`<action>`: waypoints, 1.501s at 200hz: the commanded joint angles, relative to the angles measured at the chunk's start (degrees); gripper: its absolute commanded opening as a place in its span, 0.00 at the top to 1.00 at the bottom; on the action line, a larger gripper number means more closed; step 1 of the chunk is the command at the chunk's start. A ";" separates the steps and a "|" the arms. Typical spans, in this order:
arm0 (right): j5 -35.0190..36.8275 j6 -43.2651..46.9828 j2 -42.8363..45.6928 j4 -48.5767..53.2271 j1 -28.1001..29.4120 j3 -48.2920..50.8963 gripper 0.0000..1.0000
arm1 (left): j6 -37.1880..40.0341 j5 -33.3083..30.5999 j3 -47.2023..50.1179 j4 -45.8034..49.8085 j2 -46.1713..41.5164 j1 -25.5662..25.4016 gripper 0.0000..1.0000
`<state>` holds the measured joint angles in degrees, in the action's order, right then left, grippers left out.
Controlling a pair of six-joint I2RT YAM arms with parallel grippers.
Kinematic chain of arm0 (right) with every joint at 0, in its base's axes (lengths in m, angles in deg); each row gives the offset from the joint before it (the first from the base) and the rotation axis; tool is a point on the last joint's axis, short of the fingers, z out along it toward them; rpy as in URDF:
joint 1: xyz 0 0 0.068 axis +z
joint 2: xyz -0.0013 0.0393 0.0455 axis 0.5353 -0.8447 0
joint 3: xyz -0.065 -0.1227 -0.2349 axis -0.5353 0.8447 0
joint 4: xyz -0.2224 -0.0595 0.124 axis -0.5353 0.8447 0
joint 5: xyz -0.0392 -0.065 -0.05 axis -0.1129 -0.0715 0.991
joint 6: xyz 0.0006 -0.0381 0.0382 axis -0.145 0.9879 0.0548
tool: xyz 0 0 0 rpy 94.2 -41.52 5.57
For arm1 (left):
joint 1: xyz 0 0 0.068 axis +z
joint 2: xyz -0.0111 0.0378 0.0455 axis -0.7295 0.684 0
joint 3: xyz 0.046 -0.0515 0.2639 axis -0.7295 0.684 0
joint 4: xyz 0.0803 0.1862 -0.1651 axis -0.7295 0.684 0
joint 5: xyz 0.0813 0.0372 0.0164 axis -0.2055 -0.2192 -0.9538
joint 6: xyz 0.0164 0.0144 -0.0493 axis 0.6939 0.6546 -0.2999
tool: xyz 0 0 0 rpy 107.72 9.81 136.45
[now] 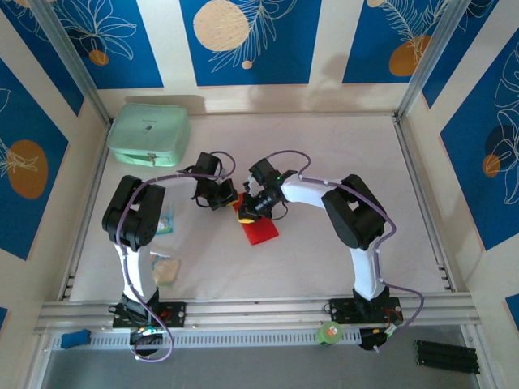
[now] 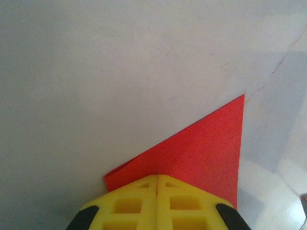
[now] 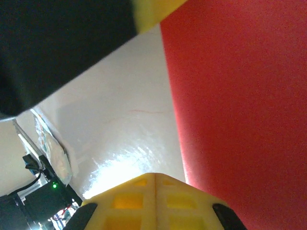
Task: Fold a paper plane with a square sheet of paper (pick it up from the middle)
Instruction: First fold in half a square sheet of paper at the center of the table.
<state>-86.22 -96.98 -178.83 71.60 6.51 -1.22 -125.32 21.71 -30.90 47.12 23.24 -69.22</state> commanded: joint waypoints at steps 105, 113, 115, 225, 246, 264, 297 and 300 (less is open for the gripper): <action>-0.13 3.19 -2.50 4.60 -0.01 0.73 0.98 | -0.66 -4.72 2.42 3.89 2.07 0.21 0.95; -0.48 3.83 -2.18 5.08 0.06 1.05 0.98 | -0.45 -4.91 2.29 4.00 2.18 0.21 0.95; -0.58 3.98 -2.09 5.21 0.06 1.18 0.98 | -0.40 -4.86 2.28 4.09 2.28 0.22 0.95; -1.09 5.83 5.96 7.47 1.73 11.49 0.97 | 1.40 -4.95 1.06 5.20 3.31 0.31 0.96; -1.62 6.77 7.97 7.65 1.73 14.40 0.97 | 1.74 -4.74 0.60 5.57 3.50 0.23 0.96; -2.24 7.83 9.35 7.82 1.73 16.42 0.97 | 2.06 -4.10 0.20 5.50 3.58 0.30 0.96; -3.42 8.70 13.17 7.91 1.31 15.58 0.97 | 2.87 -2.30 -0.39 4.68 3.59 0.23 0.95; -3.52 8.69 13.70 7.51 1.28 15.42 0.97 | 3.01 -1.97 -0.47 4.51 3.56 0.15 0.95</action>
<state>-87.27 -89.87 -169.54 77.20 7.75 14.56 -124.17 21.71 -31.57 47.58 23.63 -69.22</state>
